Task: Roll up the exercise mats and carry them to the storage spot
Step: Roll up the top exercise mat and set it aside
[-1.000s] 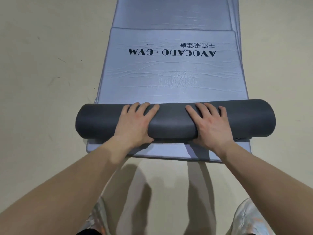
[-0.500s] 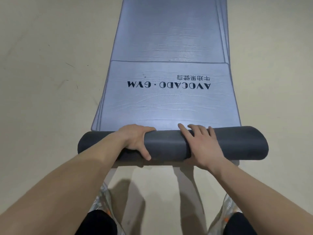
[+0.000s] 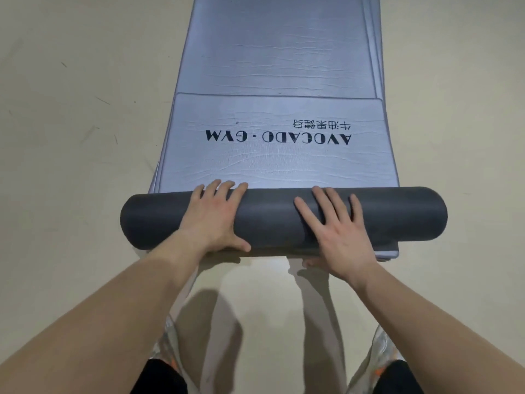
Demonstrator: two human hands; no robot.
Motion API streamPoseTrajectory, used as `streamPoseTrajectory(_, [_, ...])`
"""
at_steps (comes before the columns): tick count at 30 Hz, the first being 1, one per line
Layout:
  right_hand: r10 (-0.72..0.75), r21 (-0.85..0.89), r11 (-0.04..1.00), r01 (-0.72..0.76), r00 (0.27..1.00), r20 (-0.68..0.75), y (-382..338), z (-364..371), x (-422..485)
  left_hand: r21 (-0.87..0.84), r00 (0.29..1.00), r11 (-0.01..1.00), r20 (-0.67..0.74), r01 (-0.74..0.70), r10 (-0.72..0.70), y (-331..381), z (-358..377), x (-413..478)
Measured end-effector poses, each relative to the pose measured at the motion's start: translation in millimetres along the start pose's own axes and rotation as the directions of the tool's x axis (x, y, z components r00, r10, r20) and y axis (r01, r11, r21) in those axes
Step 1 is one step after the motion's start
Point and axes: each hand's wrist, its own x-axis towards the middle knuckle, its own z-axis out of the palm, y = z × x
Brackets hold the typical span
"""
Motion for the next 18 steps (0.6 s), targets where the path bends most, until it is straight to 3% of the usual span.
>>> streamPoseTrajectory(5, [0.048, 0.033, 0.998, -0.050, 0.997, 0.065, 13, -14, 54, 0.135, 0.998, 0.989, -0.023, 0.053, -0.050, 20, 18, -11])
streamPoseTrajectory(8, [0.022, 0.001, 1.000, -0.022, 0.999, 0.027, 14, -2, 55, 0.096, 0.996, 0.994, -0.072, 0.053, -0.046, 10, 15, 13])
streamPoseTrajectory(13, [0.043, -0.010, 0.999, -0.043, 0.998, -0.043, 11, 12, 71, 0.102, 0.999, 0.995, -0.034, -0.015, 0.018, -8, 5, 44])
streamPoseTrajectory(18, [0.010, -0.023, 1.000, -0.009, 0.998, 0.056, 14, 0, 71, 0.131, 0.995, 0.991, -0.089, -0.026, 0.038, 7, 12, 23])
